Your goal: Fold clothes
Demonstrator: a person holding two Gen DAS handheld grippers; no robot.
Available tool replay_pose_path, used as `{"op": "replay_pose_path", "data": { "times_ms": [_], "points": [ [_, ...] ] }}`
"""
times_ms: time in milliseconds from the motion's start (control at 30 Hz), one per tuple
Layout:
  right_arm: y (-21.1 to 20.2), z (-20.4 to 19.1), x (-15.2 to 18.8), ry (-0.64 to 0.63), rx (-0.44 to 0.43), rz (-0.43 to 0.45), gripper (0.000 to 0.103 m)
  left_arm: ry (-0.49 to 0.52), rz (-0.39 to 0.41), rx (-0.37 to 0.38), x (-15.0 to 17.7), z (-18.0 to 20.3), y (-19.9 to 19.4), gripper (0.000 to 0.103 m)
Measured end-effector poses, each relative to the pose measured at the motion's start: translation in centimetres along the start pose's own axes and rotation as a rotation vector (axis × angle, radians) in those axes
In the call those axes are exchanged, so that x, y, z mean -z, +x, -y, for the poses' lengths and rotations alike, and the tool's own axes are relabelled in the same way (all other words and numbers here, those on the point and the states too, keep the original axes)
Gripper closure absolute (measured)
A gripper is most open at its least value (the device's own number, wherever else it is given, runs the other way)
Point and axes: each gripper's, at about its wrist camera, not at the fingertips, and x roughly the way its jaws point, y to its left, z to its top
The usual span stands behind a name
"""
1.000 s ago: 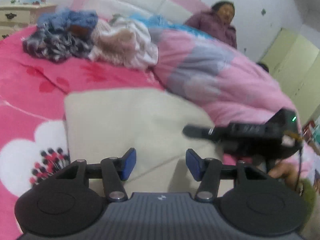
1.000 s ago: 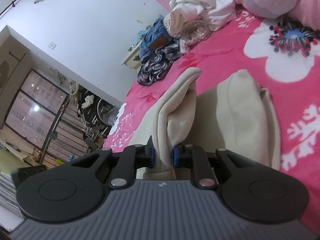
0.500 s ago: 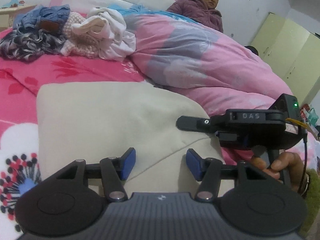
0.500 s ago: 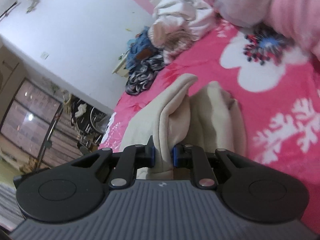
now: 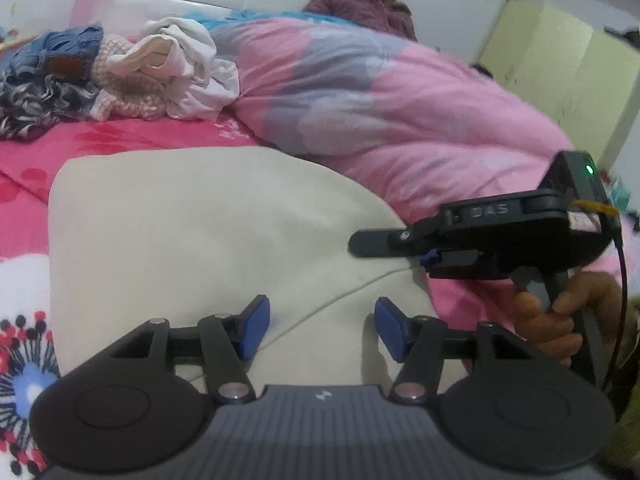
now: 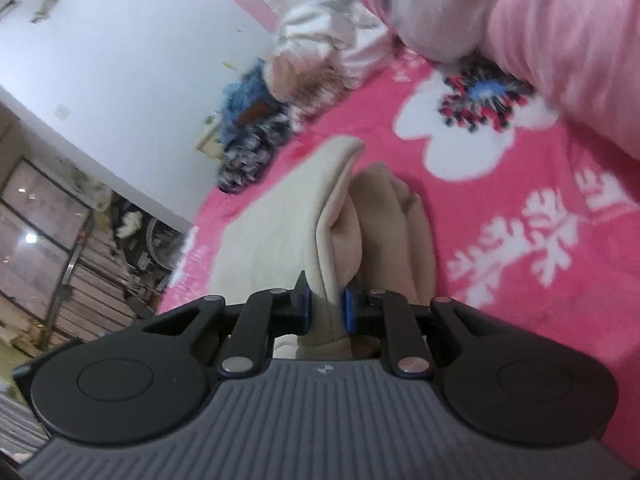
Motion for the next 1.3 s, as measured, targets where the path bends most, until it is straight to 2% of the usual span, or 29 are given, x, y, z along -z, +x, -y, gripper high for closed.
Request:
{"op": "replay_pose_path", "data": {
  "times_ms": [33,133,200,267,300,333,400,500,600,667,733,800,833,867,900,933,1000,1033,1067,1133,1233,1300],
  "points": [
    [0.9,0.8,0.3,0.020,0.036,-0.041,0.087,0.021,-0.009,-0.008,0.3,0.1,0.3,0.044],
    [0.9,1.8,0.3,0.104,0.036,-0.084,0.083,0.088,0.001,-0.031,1.2,0.6,0.3,0.045],
    [-0.5,0.9,-0.1,0.077,0.058,-0.056,0.079,0.087,0.007,-0.029,1.4,0.5,0.2,0.045],
    [-2.0,0.0,-0.7,0.034,0.110,0.022,0.069,0.076,0.010,-0.021,1.4,0.3,0.1,0.045],
    [-2.1,-0.2,-1.4,0.033,0.115,0.049,0.059,0.075,0.011,-0.016,1.4,0.2,0.1,0.045],
    [-2.2,-0.3,-2.1,0.034,0.119,0.075,0.056,0.076,0.012,-0.011,1.5,0.1,0.1,0.045],
    [-0.9,-1.2,-3.6,0.001,0.109,0.089,0.056,0.081,0.021,-0.005,1.7,0.0,-0.1,0.045],
    [3.1,-3.0,-5.1,-0.120,0.119,0.063,0.056,0.089,0.032,0.003,2.0,-0.1,-0.2,0.045],
    [7.9,-2.2,-6.1,-0.075,0.175,0.003,0.056,0.097,0.041,0.012,2.4,-0.3,-0.3,0.045],
    [8.6,-1.2,-5.6,-0.002,0.146,0.009,0.065,0.101,0.047,0.019,2.6,-0.4,-0.4,0.045],
    [8.1,-0.9,-4.9,0.030,0.121,0.038,0.089,0.086,0.050,0.037,2.7,-0.8,-0.7,0.045],
    [5.8,-1.9,-3.6,-0.029,0.107,0.137,0.095,0.076,0.055,0.057,2.8,-1.1,-0.8,0.045],
    [4.9,-2.8,-2.6,-0.100,0.104,0.200,0.096,0.077,0.054,0.064,2.9,-1.2,-0.8,0.045],
    [3.9,-3.6,-1.6,-0.174,0.100,0.265,0.096,0.078,0.054,0.070,2.9,-1.3,-0.8,0.045],
    [4.0,-4.3,-1.0,-0.254,0.131,0.296,0.096,0.080,0.053,0.077,2.9,-1.4,-0.8,0.045],
    [4.9,-4.9,-0.3,-0.361,0.228,0.292,0.095,0.081,0.052,0.082,2.9,-1.5,-0.8,0.045],
    [7.6,-3.5,-0.3,-0.403,0.349,0.196,0.088,0.090,0.049,0.082,2.9,-1.5,-0.7,0.045],
    [8.5,-2.0,-0.6,-0.340,0.353,0.166,0.079,0.093,0.048,0.080,2.9,-1.5,-0.6,0.045],
    [7.9,-1.2,-1.2,-0.260,0.342,0.182,0.072,0.095,0.047,0.079,2.9,-1.4,-0.6,0.045],
    [6.0,-0.5,-2.1,-0.132,0.318,0.249,0.069,0.090,0.055,0.082,3.1,-1.6,-0.7,0.045],
    [2.2,-1.6,-3.1,-0.116,0.295,0.410,0.068,0.081,0.060,0.084,3.3,-1.7,-0.8,0.045],
    [2.4,-2.6,-4.2,-0.171,0.249,0.398,0.068,0.083,0.060,0.080,3.2,-1.6,-0.8,0.045]
  ]
}}
